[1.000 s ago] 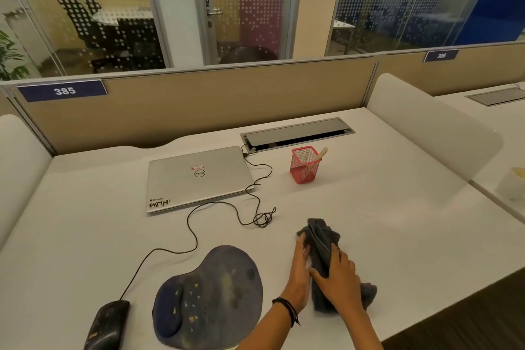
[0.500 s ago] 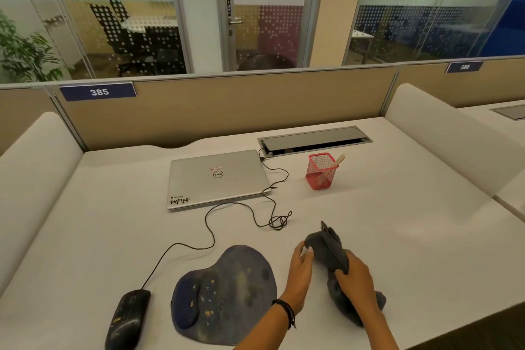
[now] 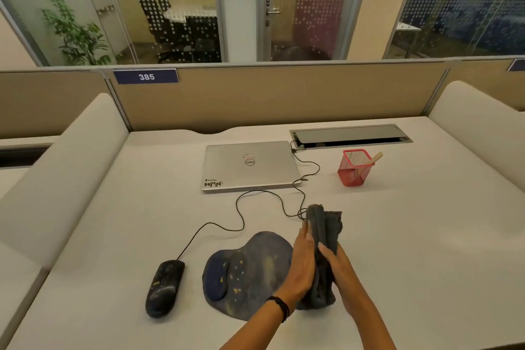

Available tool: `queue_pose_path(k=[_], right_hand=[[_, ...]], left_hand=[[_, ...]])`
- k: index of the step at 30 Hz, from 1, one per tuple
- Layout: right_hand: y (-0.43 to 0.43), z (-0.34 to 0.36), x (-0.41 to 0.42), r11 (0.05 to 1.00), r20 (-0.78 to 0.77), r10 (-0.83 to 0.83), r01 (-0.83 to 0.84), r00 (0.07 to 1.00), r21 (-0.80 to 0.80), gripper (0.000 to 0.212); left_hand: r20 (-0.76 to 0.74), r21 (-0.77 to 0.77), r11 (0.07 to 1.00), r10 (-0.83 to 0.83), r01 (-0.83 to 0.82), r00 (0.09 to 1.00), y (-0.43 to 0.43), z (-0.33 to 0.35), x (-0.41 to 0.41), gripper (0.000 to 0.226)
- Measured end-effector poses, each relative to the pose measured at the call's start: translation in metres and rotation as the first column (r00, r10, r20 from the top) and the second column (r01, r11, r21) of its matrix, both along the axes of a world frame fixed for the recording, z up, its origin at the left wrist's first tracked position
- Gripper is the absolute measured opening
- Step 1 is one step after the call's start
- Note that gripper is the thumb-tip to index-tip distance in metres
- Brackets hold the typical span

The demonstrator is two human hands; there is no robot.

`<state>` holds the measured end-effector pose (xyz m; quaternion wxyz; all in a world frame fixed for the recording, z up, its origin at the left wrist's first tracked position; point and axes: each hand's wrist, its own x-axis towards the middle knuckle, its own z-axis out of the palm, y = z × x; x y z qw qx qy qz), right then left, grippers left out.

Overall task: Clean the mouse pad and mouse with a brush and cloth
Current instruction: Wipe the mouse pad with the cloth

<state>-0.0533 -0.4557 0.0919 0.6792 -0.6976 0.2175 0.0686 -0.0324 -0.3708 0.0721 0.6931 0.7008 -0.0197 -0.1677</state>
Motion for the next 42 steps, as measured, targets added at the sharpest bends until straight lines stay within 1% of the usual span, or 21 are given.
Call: queue_pose_path(k=[1,3,4,5,6,7,8,9,12,14,15,17,19,21,22,25,29,31,34,37,42], right_hand=[[0.004,-0.007,0.0,1.0,0.023,0.004,-0.003,1.0,-0.007,0.048],[0.013,-0.017,0.003,0.999,0.043,-0.021,0.023,0.999,-0.048,0.066],[0.018,-0.014,0.002,0.997,0.052,-0.023,0.027,0.998,-0.075,0.064],[0.021,-0.011,0.001,0.996,0.072,-0.007,0.014,0.997,-0.085,0.056],[0.025,-0.004,0.0,0.995,0.071,0.02,-0.012,0.997,-0.104,0.048],[0.026,-0.004,0.001,0.992,0.087,0.05,-0.04,0.995,-0.116,0.045],[0.029,-0.003,0.002,0.984,0.073,0.076,-0.063,0.994,-0.168,0.046],[0.032,-0.003,0.003,0.974,0.101,0.111,-0.088,0.989,-0.207,0.048],[0.046,0.004,0.007,0.933,0.109,0.163,-0.117,0.981,-0.341,0.045],[0.052,0.01,0.01,0.889,0.131,0.231,-0.155,0.964,-0.432,0.044],[0.055,0.012,0.012,0.868,0.148,0.266,-0.169,0.953,-0.467,0.047],[0.062,0.011,0.019,0.812,0.146,0.315,-0.187,0.938,-0.553,0.052],[0.069,0.01,0.026,0.747,0.094,0.371,-0.237,0.924,-0.621,0.057],[0.076,0.01,0.031,0.667,0.044,0.449,-0.302,0.893,-0.681,0.067],[0.079,0.011,0.033,0.634,0.037,0.486,-0.323,0.873,-0.703,0.072],[0.082,0.011,0.042,0.542,0.011,0.563,-0.359,0.827,-0.76,0.071],[0.084,0.004,0.056,0.516,0.082,0.612,-0.318,0.787,-0.795,0.05],[0.083,-0.001,0.061,0.459,0.069,0.646,-0.315,0.76,-0.83,0.05],[0.086,-0.001,0.066,0.352,-0.016,0.686,-0.351,0.728,-0.868,0.054],[0.091,-0.002,0.068,0.195,-0.156,0.732,-0.423,0.663,-0.885,0.049],[0.096,-0.015,0.064,0.013,-0.309,0.74,-0.472,0.598,-0.882,0.061]], left_hand=[[0.042,0.058,0.998,-0.039,0.037,0.998,0.003,-0.006,-0.002,0.051],[0.052,0.122,0.988,-0.104,0.097,0.993,0.02,-0.01,-0.004,0.042],[0.026,0.126,0.986,-0.11,0.105,0.994,0.032,-0.005,-0.002,0.042],[-0.015,0.158,0.976,-0.148,0.148,0.989,0.044,0.005,-0.004,0.044],[-0.017,0.193,0.965,-0.177,0.177,0.984,0.055,0.017,-0.005,0.047],[0.015,0.227,0.952,-0.212,0.203,0.977,0.068,0.016,-0.003,0.046],[0.031,0.279,0.937,-0.23,0.212,0.973,0.083,0.016,-0.003,0.038],[0.053,0.313,0.927,-0.234,0.206,0.971,0.098,0.016,-0.004,0.034],[0.093,0.423,0.893,-0.212,0.154,0.973,0.143,0.008,-0.014,0.044],[0.107,0.499,0.855,-0.221,0.14,0.969,0.169,0.005,-0.017,0.053],[0.103,0.568,0.807,-0.262,0.16,0.959,0.181,0.001,-0.016,0.061],[0.055,0.737,0.642,-0.371,0.212,0.927,0.201,-0.006,-0.015,0.082],[0.025,0.849,0.479,-0.457,0.223,0.889,0.213,-0.014,-0.016,0.099],[0.033,0.905,0.382,-0.5,0.186,0.866,0.218,-0.024,-0.016,0.105],[0.044,0.915,0.366,-0.506,0.168,0.861,0.219,-0.027,-0.015,0.106],[0.091,0.916,0.381,-0.494,0.122,0.865,0.22,-0.03,-0.011,0.109],[0.065,0.918,0.371,-0.483,0.138,0.873,0.222,-0.033,-0.005,0.116],[0.052,0.918,0.368,-0.476,0.145,0.878,0.222,-0.031,-0.003,0.117],[0.024,0.926,0.343,-0.473,0.159,0.881,0.224,-0.028,0.001,0.118],[0.017,0.929,0.333,-0.477,0.163,0.879,0.227,-0.031,0.001,0.12],[0.045,0.942,0.311,-0.492,0.127,0.869,0.232,-0.034,-0.001,0.12]])
